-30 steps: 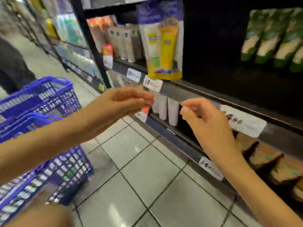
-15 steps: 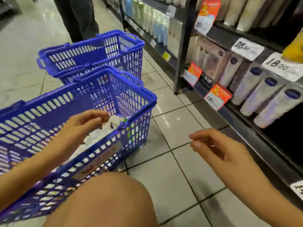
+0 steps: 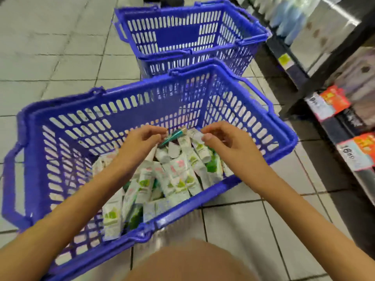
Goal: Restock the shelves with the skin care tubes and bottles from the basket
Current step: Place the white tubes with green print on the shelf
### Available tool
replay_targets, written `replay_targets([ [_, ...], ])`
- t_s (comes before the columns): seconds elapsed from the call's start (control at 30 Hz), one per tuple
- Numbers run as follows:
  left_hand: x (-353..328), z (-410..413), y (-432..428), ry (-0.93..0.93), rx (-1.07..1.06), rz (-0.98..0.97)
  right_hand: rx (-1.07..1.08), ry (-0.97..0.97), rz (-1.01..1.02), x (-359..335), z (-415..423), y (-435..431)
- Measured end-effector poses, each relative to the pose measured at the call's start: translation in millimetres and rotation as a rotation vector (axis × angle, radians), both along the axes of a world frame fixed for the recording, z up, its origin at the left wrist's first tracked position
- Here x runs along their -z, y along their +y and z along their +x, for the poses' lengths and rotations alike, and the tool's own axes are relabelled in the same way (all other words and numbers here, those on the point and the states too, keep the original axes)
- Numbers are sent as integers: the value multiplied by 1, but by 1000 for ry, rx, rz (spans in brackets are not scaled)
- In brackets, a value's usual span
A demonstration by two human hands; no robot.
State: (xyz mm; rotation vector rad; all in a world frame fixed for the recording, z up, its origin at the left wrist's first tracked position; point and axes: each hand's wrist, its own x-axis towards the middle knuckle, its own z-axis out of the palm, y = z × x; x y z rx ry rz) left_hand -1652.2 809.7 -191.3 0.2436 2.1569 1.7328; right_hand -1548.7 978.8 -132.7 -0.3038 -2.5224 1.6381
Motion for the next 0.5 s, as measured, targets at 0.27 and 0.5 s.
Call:
replay_targets([
  [0.27,42,-29,-17,-51,-194,-620,-146,-577,131,52,-76,0],
  [0.5,65,-38,-5,-176,45,-837,-112,-854,204,103,-136,-16],
])
